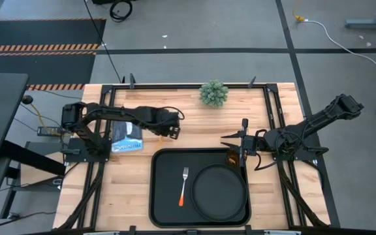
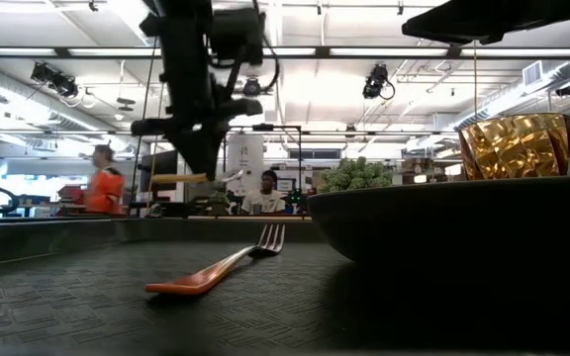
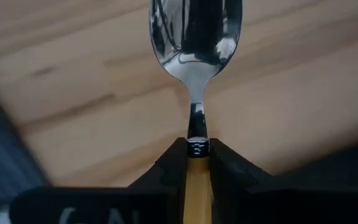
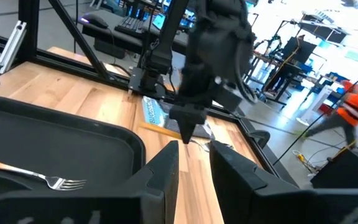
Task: Pick and place plate/cup/fork/spoon on tray
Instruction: Put the yellow spoon on the black tray to the left of the orange fork
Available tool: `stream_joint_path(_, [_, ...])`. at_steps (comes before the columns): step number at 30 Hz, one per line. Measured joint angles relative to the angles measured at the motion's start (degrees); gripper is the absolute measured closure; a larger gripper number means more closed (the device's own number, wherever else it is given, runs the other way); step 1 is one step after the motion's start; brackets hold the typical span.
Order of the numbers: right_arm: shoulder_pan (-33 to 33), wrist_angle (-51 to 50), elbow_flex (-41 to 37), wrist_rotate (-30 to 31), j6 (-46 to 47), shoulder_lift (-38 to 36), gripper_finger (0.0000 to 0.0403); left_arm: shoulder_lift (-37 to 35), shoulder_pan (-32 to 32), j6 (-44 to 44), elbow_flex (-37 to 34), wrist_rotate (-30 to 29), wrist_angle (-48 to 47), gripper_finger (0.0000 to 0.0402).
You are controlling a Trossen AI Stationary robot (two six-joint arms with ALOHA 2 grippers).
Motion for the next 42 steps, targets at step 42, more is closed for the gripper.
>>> stream_joint_path(42, [0.07, -0.92, -0.02, -0.24, 0.26, -0.01, 0.0305, 11.21, -34.4, -41.89, 1.26, -4.23, 14.66, 0.0345])
